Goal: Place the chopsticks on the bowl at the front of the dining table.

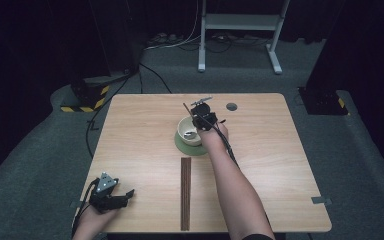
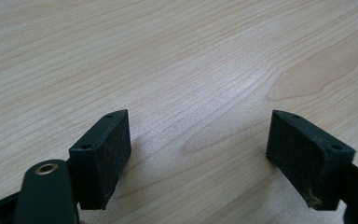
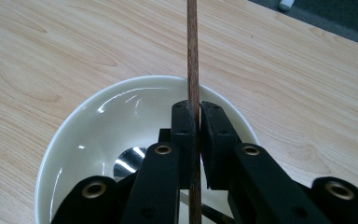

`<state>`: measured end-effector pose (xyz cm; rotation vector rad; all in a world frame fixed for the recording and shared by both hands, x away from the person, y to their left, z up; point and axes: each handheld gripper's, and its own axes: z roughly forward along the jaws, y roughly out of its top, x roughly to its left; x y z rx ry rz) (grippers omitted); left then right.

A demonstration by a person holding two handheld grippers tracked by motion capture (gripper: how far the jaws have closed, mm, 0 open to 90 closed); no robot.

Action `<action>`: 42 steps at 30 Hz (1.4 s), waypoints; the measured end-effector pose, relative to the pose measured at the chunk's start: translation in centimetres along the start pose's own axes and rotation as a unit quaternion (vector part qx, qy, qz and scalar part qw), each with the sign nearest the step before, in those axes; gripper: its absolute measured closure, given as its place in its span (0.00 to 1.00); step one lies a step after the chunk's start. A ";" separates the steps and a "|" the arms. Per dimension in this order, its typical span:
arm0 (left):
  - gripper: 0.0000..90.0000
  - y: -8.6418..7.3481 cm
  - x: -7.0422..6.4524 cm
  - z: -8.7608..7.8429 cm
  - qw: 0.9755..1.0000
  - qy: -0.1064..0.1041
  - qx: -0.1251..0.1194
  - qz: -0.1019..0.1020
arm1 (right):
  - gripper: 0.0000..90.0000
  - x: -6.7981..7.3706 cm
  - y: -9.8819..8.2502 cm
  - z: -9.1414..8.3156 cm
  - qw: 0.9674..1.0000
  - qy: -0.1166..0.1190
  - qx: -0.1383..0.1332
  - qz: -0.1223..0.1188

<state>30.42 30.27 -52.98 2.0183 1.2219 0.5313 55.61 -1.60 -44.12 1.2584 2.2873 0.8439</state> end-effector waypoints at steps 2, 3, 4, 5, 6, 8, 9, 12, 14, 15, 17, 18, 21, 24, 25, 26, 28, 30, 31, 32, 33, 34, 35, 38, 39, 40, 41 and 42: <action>0.24 0.0 0.0 0.0 1.000 0.000 0.000 0.000 | 0.94 0.0 0.0 0.0 1.000 0.002 0.000 0.001; 0.24 0.0 0.0 0.0 1.000 0.000 0.000 0.000 | 0.94 0.1 0.0 0.0 1.000 0.003 0.000 0.000; 0.24 0.0 0.0 0.0 1.000 0.000 0.000 0.000 | 0.94 0.1 0.0 0.0 1.000 0.002 0.001 -0.004; 0.24 0.0 0.0 0.0 1.000 0.000 0.000 0.000 | 0.94 0.1 0.0 0.0 1.000 0.002 0.000 -0.004; 0.24 0.0 0.0 0.0 1.000 0.000 0.000 0.000 | 0.94 0.1 0.0 0.1 1.000 0.003 0.001 0.001; 0.24 0.0 0.0 0.0 1.000 0.000 0.000 0.000 | 0.94 0.1 -0.1 0.2 1.000 0.001 0.003 0.006; 0.24 0.0 0.0 0.0 1.000 0.000 0.000 0.000 | 0.94 0.1 -0.1 0.2 1.000 0.000 0.002 0.002; 0.24 0.0 0.0 0.0 1.000 0.000 0.000 0.000 | 0.93 0.0 -0.1 0.2 1.000 0.001 0.001 0.003; 0.24 0.0 0.0 0.0 1.000 0.000 0.000 0.000 | 0.93 0.0 -0.1 0.3 1.000 0.003 0.000 0.004; 0.24 0.0 0.0 0.0 1.000 0.000 0.000 0.000 | 0.93 0.0 -0.1 0.2 1.000 0.004 0.000 0.004; 0.24 0.0 0.0 0.0 1.000 0.000 0.000 0.000 | 0.93 0.1 -0.1 0.2 1.000 0.003 0.001 0.001; 0.24 0.0 0.0 0.0 1.000 0.000 0.000 0.000 | 0.93 0.1 -0.1 0.2 1.000 0.004 0.000 0.002; 0.24 0.0 0.0 0.0 1.000 0.000 0.000 0.000 | 0.93 0.2 -0.1 0.3 1.000 0.007 0.000 0.006; 0.24 0.0 0.0 0.0 1.000 0.000 0.000 0.000 | 0.93 0.4 -0.1 0.3 1.000 0.007 0.000 0.000; 0.24 0.0 0.0 0.0 1.000 0.000 0.000 0.000 | 0.93 0.4 0.0 0.4 1.000 0.007 -0.001 0.002; 0.24 0.0 0.0 0.0 1.000 0.000 0.000 -0.001 | 0.93 0.3 0.0 0.4 1.000 0.007 -0.001 0.003; 0.24 0.0 0.0 0.0 1.000 0.000 0.000 0.000 | 0.91 0.3 0.0 0.5 1.000 0.008 0.002 0.002; 0.24 0.0 0.0 0.0 1.000 -0.001 0.000 0.000 | 0.85 0.4 0.0 0.4 1.000 0.005 0.002 -0.001; 0.24 0.0 0.0 0.0 1.000 -0.001 0.000 0.001 | 0.82 0.3 0.1 0.2 1.000 0.007 0.000 -0.002; 0.24 0.0 0.0 0.0 1.000 0.000 0.000 0.000 | 0.79 0.4 0.1 0.1 1.000 0.008 -0.004 -0.003; 0.24 0.0 0.0 0.0 1.000 0.000 0.000 0.000 | 0.76 0.4 0.1 -0.2 1.000 0.007 -0.008 -0.005; 0.24 0.0 0.0 0.0 1.000 0.000 0.001 0.001 | 0.74 0.5 0.1 -0.4 1.000 0.005 -0.012 -0.010; 0.24 0.0 0.0 0.0 1.000 0.000 0.001 0.002 | 0.72 0.5 0.1 -0.7 1.000 0.007 -0.018 -0.014; 0.24 0.0 0.0 0.0 1.000 -0.001 -0.001 0.002 | 0.66 1.1 -0.1 -1.7 0.999 0.012 -0.021 -0.026; 0.24 0.0 0.0 0.0 1.000 0.001 0.000 0.003 | 0.64 1.3 -0.2 -1.9 0.999 0.009 -0.024 -0.026; 0.24 0.0 0.0 0.0 1.000 0.000 0.000 0.003 | 0.62 1.5 -0.4 -2.3 0.999 0.011 -0.026 -0.030; 0.24 0.0 0.0 -0.1 1.000 0.001 0.000 0.003 | 0.60 1.7 -0.6 -2.6 0.999 0.012 -0.030 -0.028; 0.24 0.0 0.0 0.0 1.000 0.000 0.000 0.003 | 0.58 1.8 -0.8 -3.0 0.999 0.012 -0.032 -0.029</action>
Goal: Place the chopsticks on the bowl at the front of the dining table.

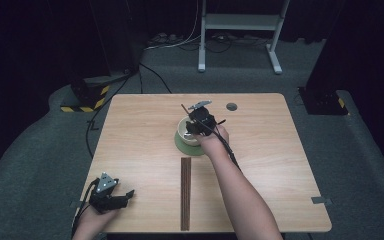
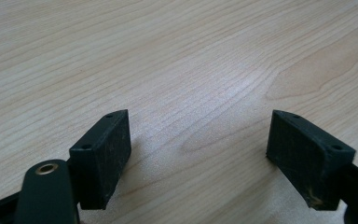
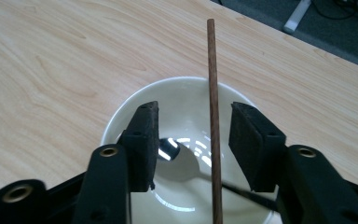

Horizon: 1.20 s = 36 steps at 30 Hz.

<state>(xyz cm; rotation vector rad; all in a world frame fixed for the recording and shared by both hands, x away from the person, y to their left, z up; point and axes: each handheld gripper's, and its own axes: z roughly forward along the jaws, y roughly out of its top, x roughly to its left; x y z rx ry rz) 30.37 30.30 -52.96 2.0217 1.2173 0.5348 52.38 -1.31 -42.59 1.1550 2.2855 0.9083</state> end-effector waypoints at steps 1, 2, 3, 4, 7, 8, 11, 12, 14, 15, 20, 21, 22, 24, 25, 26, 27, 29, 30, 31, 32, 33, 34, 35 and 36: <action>0.24 0.0 0.0 0.0 1.000 -0.003 0.000 0.000 | 0.57 0.3 -0.3 -0.3 1.000 -0.003 -0.003 0.002; 0.24 0.0 0.0 0.0 1.000 -0.003 0.000 -0.001 | 0.56 0.4 -0.5 -0.8 1.000 0.001 -0.005 0.000; 0.24 0.0 0.0 0.0 1.000 -0.002 0.000 0.000 | 0.55 0.6 -0.8 -1.1 1.000 0.001 -0.008 0.000; 0.24 0.0 0.0 0.0 1.000 -0.002 -0.001 0.000 | 0.54 0.8 -1.1 -1.5 1.000 0.002 -0.009 -0.001; 0.24 0.0 0.0 0.0 1.000 -0.003 -0.001 -0.001 | 0.52 1.5 -2.1 -2.7 1.000 0.007 -0.016 -0.004; 0.24 0.0 0.0 0.0 1.000 -0.003 0.000 0.000 | 0.51 1.9 -2.9 -3.5 0.999 0.008 -0.030 -0.008; 0.24 0.0 0.0 0.0 1.000 -0.003 0.001 0.000 | 0.50 2.6 -4.1 -4.6 0.999 0.017 -0.041 -0.016; 0.24 0.0 0.0 0.0 1.000 -0.003 0.000 0.000 | 0.50 2.9 -4.6 -4.9 0.999 0.021 -0.043 -0.016; 0.24 0.0 0.0 0.0 1.000 -0.002 0.001 0.001 | 0.50 3.4 -5.6 -5.6 0.998 0.025 -0.053 -0.022; 0.24 0.0 0.0 0.0 1.000 -0.003 0.000 0.000 | 0.50 3.7 -6.1 -5.9 0.998 0.024 -0.059 -0.026; 0.24 0.0 0.0 0.0 1.000 -0.003 0.000 0.000 | 0.50 5.0 -8.9 -7.1 0.997 0.030 -0.069 -0.030; 0.24 0.0 0.0 0.0 1.000 -0.003 0.000 0.000 | 0.50 5.3 -9.6 -7.4 0.997 0.024 -0.070 -0.031; 0.24 0.0 0.0 0.0 1.000 -0.003 0.000 0.000 | 0.50 5.6 -10.3 -7.5 0.996 0.026 -0.076 -0.027; 0.24 0.0 0.0 0.0 1.000 -0.003 0.000 0.000 | 0.50 6.1 -11.6 -7.6 0.996 0.036 -0.075 -0.017; 0.24 0.0 0.0 0.0 1.000 -0.003 0.000 0.000 | 0.50 6.4 -12.2 -7.7 0.997 0.036 -0.073 -0.014; 0.24 0.0 0.0 0.0 1.000 -0.003 0.001 0.000 | 0.50 6.6 -12.7 -7.8 0.997 0.036 -0.073 -0.015; 0.24 0.0 0.0 0.0 1.000 -0.003 0.000 0.000 | 0.51 6.7 -13.3 -7.9 0.997 0.039 -0.072 -0.011; 0.24 0.0 0.0 0.0 1.000 -0.003 0.000 0.000 | 0.51 6.8 -14.2 -8.1 0.997 0.042 -0.067 -0.001; 0.24 0.0 0.0 0.0 1.000 -0.003 0.000 0.000 | 0.51 6.7 -14.6 -8.1 0.997 0.044 -0.069 -0.001; 0.24 0.0 0.0 0.0 1.000 -0.003 0.000 0.000 | 0.51 6.6 -15.0 -8.2 0.997 0.048 -0.066 0.006; 0.24 0.0 0.0 0.0 1.000 -0.003 0.000 0.000 | 0.51 6.6 -15.4 -8.1 0.997 0.049 -0.062 0.008; 0.24 0.0 0.0 0.0 1.000 -0.003 0.000 0.000 | 0.51 6.7 -15.8 -8.1 0.997 0.047 -0.058 0.005; 0.24 0.0 0.0 0.0 1.000 -0.003 0.000 0.000 | 0.51 6.7 -15.8 -8.1 0.997 0.047 -0.058 0.005; 0.24 0.0 0.0 0.0 1.000 -0.003 0.000 0.000 | 0.52 6.9 -16.5 -7.9 0.998 0.048 -0.050 0.004; 0.24 0.0 0.0 0.0 1.000 -0.003 0.000 0.000 | 0.52 7.1 -16.8 -7.7 0.998 0.049 -0.048 0.005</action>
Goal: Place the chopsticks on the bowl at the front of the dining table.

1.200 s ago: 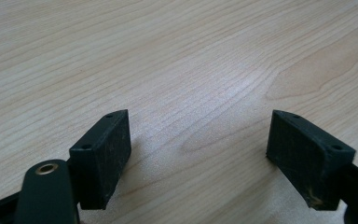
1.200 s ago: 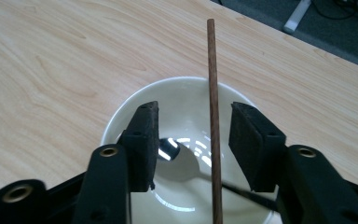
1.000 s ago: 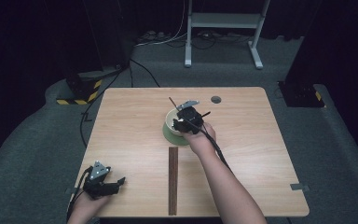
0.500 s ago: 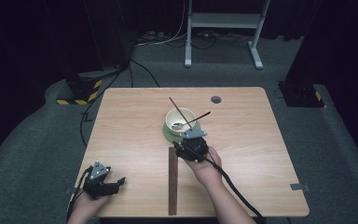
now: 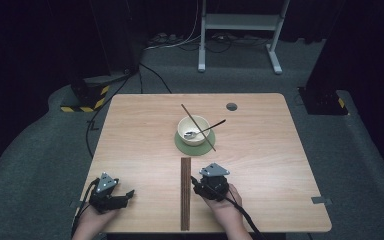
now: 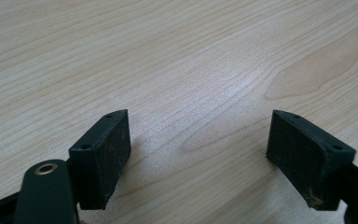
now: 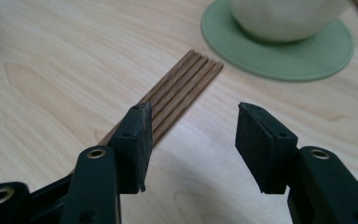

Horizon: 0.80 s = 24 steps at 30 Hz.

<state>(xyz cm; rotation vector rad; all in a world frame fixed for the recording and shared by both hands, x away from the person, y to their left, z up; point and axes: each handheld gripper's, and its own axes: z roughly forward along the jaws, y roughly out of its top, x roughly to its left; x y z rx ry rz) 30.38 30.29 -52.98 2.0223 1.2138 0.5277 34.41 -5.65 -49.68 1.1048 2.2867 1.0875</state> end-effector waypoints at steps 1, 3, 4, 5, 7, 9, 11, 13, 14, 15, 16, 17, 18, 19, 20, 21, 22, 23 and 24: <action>0.24 0.0 0.0 0.0 1.000 0.000 0.000 0.000 | 0.52 0.2 -0.2 0.1 1.000 -0.001 0.004 -0.002; 0.24 0.0 0.0 0.0 1.000 -0.001 0.000 0.001 | 0.53 0.5 -0.6 0.5 1.000 0.001 0.010 -0.010; 0.24 0.0 0.0 0.0 1.000 -0.001 0.000 0.001 | 0.53 0.6 -0.7 0.7 1.000 0.001 0.013 -0.015; 0.24 0.0 0.0 0.0 1.000 -0.003 0.000 0.001 | 0.53 0.8 -0.7 0.9 1.000 0.003 0.015 -0.016; 0.24 0.0 0.1 0.0 1.000 -0.003 0.000 0.003 | 0.53 1.0 -0.7 1.1 1.000 0.002 0.013 -0.013; 0.24 0.0 0.1 0.0 1.000 -0.003 0.000 0.002 | 0.54 1.1 -0.7 1.1 1.000 -0.002 0.009 -0.010; 0.24 0.0 0.1 0.0 1.000 -0.003 0.000 0.003 | 0.55 1.1 -0.6 1.3 1.000 -0.007 0.008 -0.016; 0.24 0.0 0.1 0.0 1.000 -0.003 0.000 0.004 | 0.57 1.2 -0.6 1.5 1.000 -0.007 0.011 -0.009; 0.24 0.0 0.1 0.0 1.000 -0.004 0.000 0.004 | 0.57 1.2 -0.6 1.6 1.000 -0.009 0.013 -0.007; 0.24 0.0 0.1 0.0 1.000 -0.003 0.000 0.003 | 0.59 1.2 -0.5 1.8 1.000 -0.010 0.014 -0.007; 0.24 0.0 0.1 0.0 1.000 -0.003 0.000 0.004 | 0.60 1.1 -0.4 1.9 1.000 -0.011 0.014 -0.010; 0.24 0.0 0.1 0.0 1.000 -0.003 0.000 0.004 | 0.60 1.2 -0.4 2.0 1.000 -0.008 0.016 -0.003; 0.24 0.0 0.1 0.0 1.000 -0.003 0.000 0.003 | 0.61 1.2 -0.3 2.1 1.000 -0.006 0.017 -0.008; 0.24 0.0 0.1 0.0 1.000 -0.003 0.000 0.003 | 0.62 1.3 -0.3 2.1 1.000 -0.007 0.019 -0.007; 0.24 0.0 0.1 0.0 1.000 -0.003 0.001 0.004 | 0.62 1.4 -0.3 2.1 1.000 -0.006 0.021 -0.006; 0.24 0.0 0.1 0.0 1.000 -0.003 0.001 0.004 | 0.63 1.5 -0.3 2.2 1.000 -0.004 0.023 -0.004; 0.24 0.0 0.1 0.0 1.000 -0.003 0.000 0.003 | 0.63 1.4 -0.2 2.4 1.000 -0.004 0.023 -0.010; 0.24 0.0 0.1 0.0 1.000 -0.003 0.000 0.003 | 0.63 1.4 -0.2 2.4 1.000 -0.004 0.023 -0.010; 0.24 0.0 0.1 0.0 1.000 -0.003 0.000 0.004 | 0.64 1.6 -0.2 2.5 1.000 -0.002 0.028 -0.011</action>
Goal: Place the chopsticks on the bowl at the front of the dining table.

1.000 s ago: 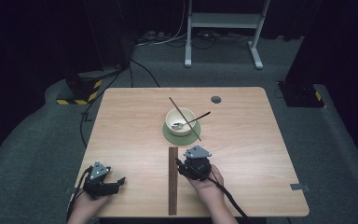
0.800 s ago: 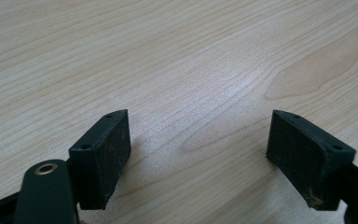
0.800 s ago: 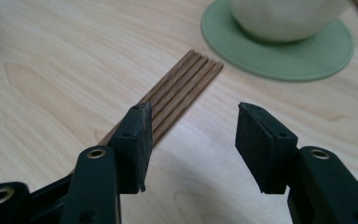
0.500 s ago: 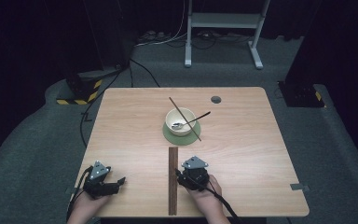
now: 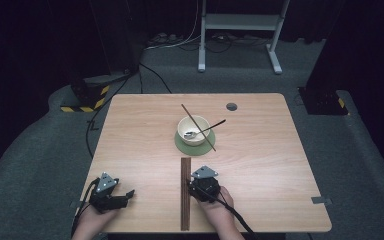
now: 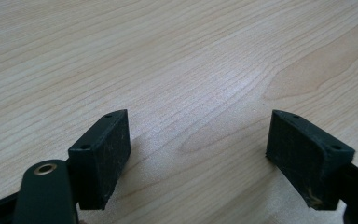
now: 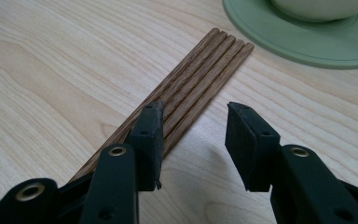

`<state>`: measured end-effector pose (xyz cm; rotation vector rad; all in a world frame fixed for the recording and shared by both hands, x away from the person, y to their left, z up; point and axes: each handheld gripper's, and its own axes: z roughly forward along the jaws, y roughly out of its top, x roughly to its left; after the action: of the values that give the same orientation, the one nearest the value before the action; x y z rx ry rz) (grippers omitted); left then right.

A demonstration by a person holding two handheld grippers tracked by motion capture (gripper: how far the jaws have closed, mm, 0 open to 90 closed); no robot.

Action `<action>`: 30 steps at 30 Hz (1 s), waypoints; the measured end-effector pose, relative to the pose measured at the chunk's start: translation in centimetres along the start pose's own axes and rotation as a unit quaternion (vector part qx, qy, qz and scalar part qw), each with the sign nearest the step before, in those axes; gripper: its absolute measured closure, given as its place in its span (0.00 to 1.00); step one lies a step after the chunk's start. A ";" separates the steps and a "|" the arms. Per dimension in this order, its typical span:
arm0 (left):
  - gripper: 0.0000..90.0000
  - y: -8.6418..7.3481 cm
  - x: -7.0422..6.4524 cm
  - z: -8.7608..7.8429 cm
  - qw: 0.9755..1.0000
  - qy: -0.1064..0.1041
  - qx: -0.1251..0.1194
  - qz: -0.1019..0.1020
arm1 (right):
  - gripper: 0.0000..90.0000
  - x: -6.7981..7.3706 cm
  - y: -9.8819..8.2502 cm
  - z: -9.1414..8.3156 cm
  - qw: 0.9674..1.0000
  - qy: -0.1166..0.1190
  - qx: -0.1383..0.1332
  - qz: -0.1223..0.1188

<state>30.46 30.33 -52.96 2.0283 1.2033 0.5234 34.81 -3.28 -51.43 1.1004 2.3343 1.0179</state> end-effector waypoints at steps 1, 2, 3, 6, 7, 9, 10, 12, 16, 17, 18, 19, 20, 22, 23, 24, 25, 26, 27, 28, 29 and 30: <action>0.24 0.0 0.0 0.0 1.000 0.000 0.000 0.000 | 0.64 0.1 0.0 0.0 1.000 0.001 0.000 -0.002; 0.24 0.0 0.0 0.0 1.000 0.000 0.000 0.000 | 0.64 0.2 0.0 0.0 1.000 0.000 0.003 0.003; 0.24 0.0 0.0 0.0 1.000 0.000 0.000 0.000 | 0.64 0.2 0.0 0.0 1.000 0.000 0.003 0.003; 0.24 0.0 0.0 0.0 1.000 0.000 0.000 0.000 | 0.64 0.2 0.0 0.1 1.000 0.000 0.003 -0.007; 0.24 0.0 0.0 0.0 1.000 0.000 0.000 0.000 | 0.64 0.2 0.0 0.1 1.000 -0.001 0.004 -0.005; 0.24 0.0 0.0 0.0 1.000 0.000 0.000 0.000 | 0.65 0.1 0.1 0.2 1.000 -0.002 0.003 -0.006; 0.24 0.0 0.0 0.0 1.000 0.000 0.000 0.000 | 0.65 0.1 0.1 0.2 1.000 -0.001 0.004 -0.005; 0.24 0.0 0.0 0.0 1.000 0.000 0.000 0.000 | 0.65 0.2 0.1 0.2 1.000 0.000 0.007 -0.004; 0.24 0.0 0.0 0.0 1.000 0.000 0.000 0.000 | 0.66 0.2 0.0 0.3 1.000 -0.003 0.009 -0.007; 0.24 0.0 0.0 0.0 1.000 0.000 0.000 0.000 | 0.66 0.2 0.0 0.4 1.000 -0.004 0.011 -0.008; 0.24 0.0 0.0 0.0 1.000 0.000 0.000 0.000 | 0.66 0.2 0.0 0.4 1.000 -0.004 0.012 -0.007; 0.24 0.0 0.0 0.0 1.000 0.000 0.000 0.000 | 0.66 0.1 0.0 0.4 1.000 -0.005 0.011 -0.009; 0.24 0.0 0.0 0.0 1.000 0.000 0.000 0.000 | 0.67 0.1 0.0 0.3 1.000 -0.006 0.012 -0.008; 0.24 0.0 0.0 0.0 1.000 0.000 0.000 0.000 | 0.67 0.1 -0.1 0.3 1.000 -0.006 0.014 -0.002; 0.24 0.0 0.0 0.0 1.000 0.000 0.000 0.000 | 0.67 0.2 -0.1 0.3 1.000 -0.007 0.014 0.000; 0.24 0.0 0.0 0.0 1.000 0.000 0.000 0.000 | 0.67 0.2 -0.1 0.4 1.000 -0.007 0.014 -0.004; 0.24 0.0 0.0 0.0 1.000 0.000 0.000 0.000 | 0.67 0.2 -0.1 0.4 1.000 -0.008 0.013 -0.009; 0.24 0.0 0.0 0.0 1.000 0.000 0.000 0.000 | 0.67 0.2 -0.1 0.4 1.000 -0.007 0.015 -0.005; 0.24 0.0 0.0 0.0 1.000 0.000 0.000 0.000 | 0.68 0.2 -0.1 0.4 1.000 -0.007 0.017 -0.004; 0.24 0.0 0.0 0.0 1.000 0.000 0.000 0.000 | 0.68 0.2 -0.2 0.5 1.000 -0.009 0.017 -0.008; 0.24 0.0 0.0 0.0 1.000 0.000 0.000 0.000 | 0.68 0.2 -0.2 0.5 1.000 -0.009 0.018 -0.008; 0.24 0.0 0.0 0.0 1.000 0.000 0.000 0.000 | 0.70 0.2 -0.2 0.5 1.000 -0.008 0.018 -0.007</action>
<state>30.45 30.33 -52.96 2.0277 1.2040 0.5231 34.82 -2.99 -51.93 1.0986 2.3531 0.9622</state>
